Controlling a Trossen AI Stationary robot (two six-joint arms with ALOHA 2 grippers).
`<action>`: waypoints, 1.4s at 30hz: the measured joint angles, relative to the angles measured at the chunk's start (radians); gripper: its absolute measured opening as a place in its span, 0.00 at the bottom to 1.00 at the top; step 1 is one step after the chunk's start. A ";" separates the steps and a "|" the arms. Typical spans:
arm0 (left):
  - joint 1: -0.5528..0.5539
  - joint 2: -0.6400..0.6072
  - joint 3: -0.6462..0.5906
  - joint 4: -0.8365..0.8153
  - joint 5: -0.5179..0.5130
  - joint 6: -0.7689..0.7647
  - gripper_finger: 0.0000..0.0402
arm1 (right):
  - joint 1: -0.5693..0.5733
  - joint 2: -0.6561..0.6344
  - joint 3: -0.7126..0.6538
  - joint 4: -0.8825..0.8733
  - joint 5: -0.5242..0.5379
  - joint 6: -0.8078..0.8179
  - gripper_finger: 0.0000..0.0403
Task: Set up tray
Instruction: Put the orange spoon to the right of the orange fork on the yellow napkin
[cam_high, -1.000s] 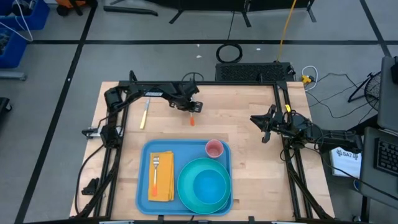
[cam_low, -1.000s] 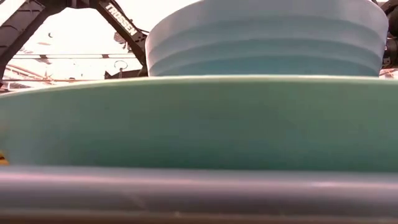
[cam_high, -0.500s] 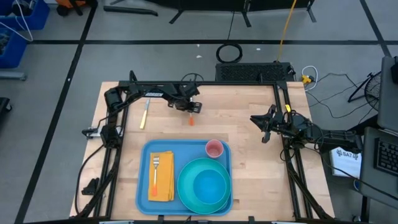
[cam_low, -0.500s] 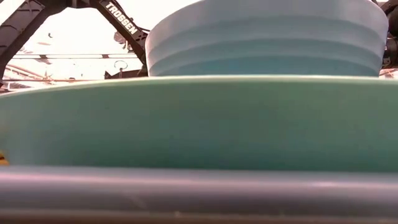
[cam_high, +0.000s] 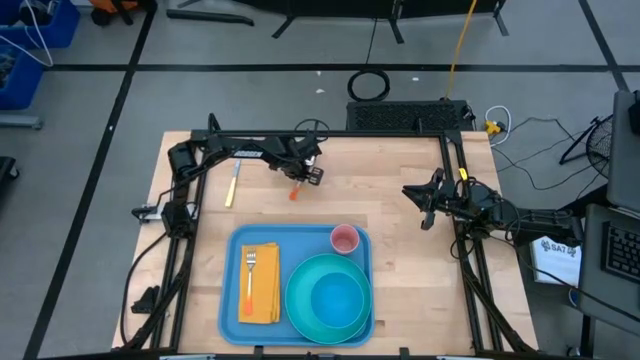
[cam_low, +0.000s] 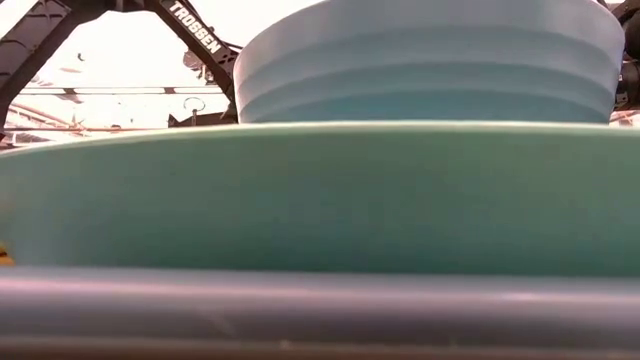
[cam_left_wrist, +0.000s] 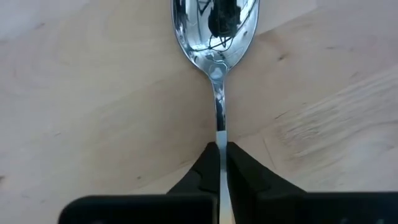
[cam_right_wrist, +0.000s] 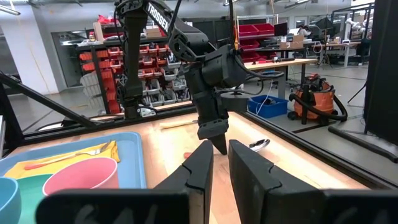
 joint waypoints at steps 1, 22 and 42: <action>-0.002 -0.005 -0.001 0.002 0.002 0.008 0.02 | 0.000 0.000 0.000 0.000 0.000 0.000 0.11; -0.462 -0.523 -0.095 -0.128 -0.226 -0.228 0.02 | 0.000 0.000 0.000 0.000 0.000 0.000 0.11; -1.197 -0.449 -0.443 0.132 -0.442 -1.557 0.02 | 0.000 0.001 0.000 0.002 0.000 0.000 0.11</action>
